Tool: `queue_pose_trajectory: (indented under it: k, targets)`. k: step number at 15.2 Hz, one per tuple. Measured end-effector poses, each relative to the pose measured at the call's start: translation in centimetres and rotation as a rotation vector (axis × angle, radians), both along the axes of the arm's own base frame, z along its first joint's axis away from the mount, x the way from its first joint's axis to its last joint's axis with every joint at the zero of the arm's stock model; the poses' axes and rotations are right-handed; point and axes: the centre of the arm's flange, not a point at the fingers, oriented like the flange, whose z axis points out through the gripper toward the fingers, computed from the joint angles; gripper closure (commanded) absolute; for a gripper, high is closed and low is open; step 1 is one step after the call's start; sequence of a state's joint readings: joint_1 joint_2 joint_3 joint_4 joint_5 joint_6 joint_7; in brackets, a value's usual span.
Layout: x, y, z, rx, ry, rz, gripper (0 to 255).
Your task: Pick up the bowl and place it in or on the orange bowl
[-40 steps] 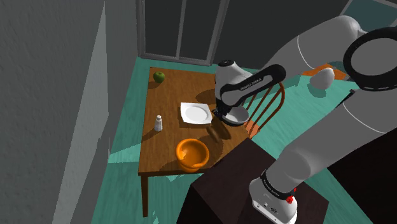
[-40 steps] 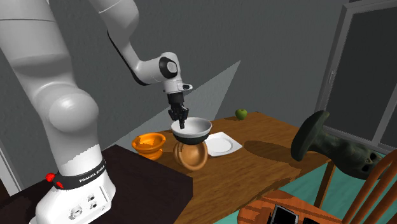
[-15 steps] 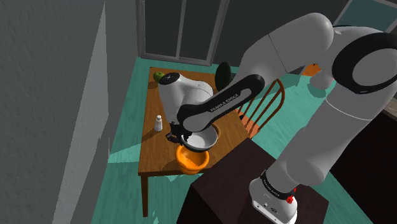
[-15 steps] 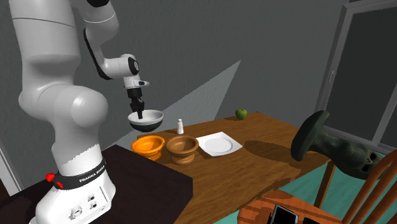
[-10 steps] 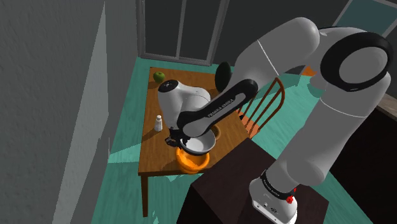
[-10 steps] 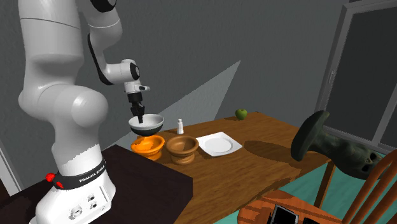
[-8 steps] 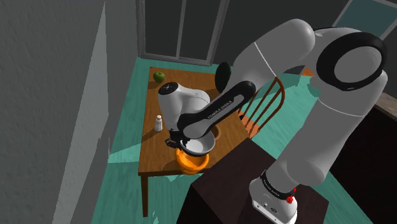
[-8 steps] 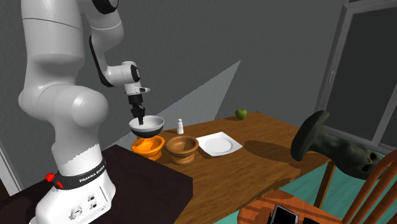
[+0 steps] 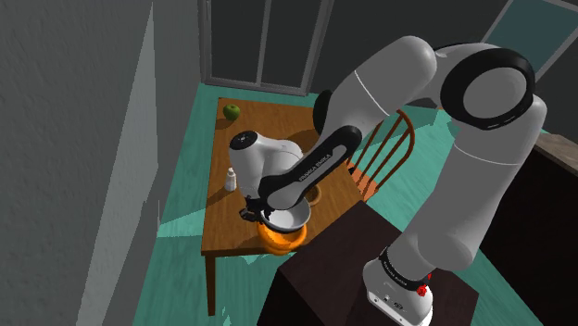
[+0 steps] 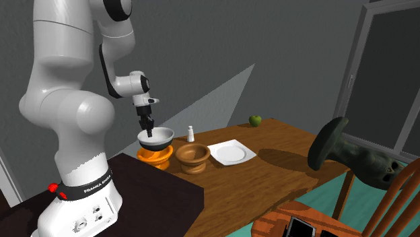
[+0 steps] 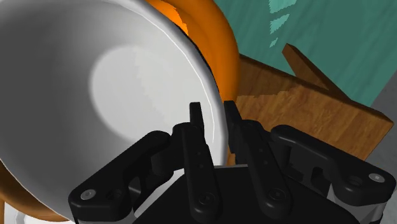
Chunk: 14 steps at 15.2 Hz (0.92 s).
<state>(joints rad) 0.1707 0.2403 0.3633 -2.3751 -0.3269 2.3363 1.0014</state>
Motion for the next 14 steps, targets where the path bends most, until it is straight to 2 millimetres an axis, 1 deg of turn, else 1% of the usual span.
queue_pose_trajectory:
  k: [4,5,6,11,12,14]
  targets:
    - [0.0,0.0,-0.1,0.000,-0.001,0.000,255]
    - [0.0,0.0,-0.1,0.000,0.000,0.000,0]
    - [0.2,0.1,0.3,0.005,-0.010,0.001,0]
    - [0.1,0.0,0.0,0.001,-0.001,0.000,0]
    - [0.3,0.1,0.6,0.001,-0.001,0.000,0]
    - [0.5,0.6,2.6,0.000,-0.002,0.000,0]
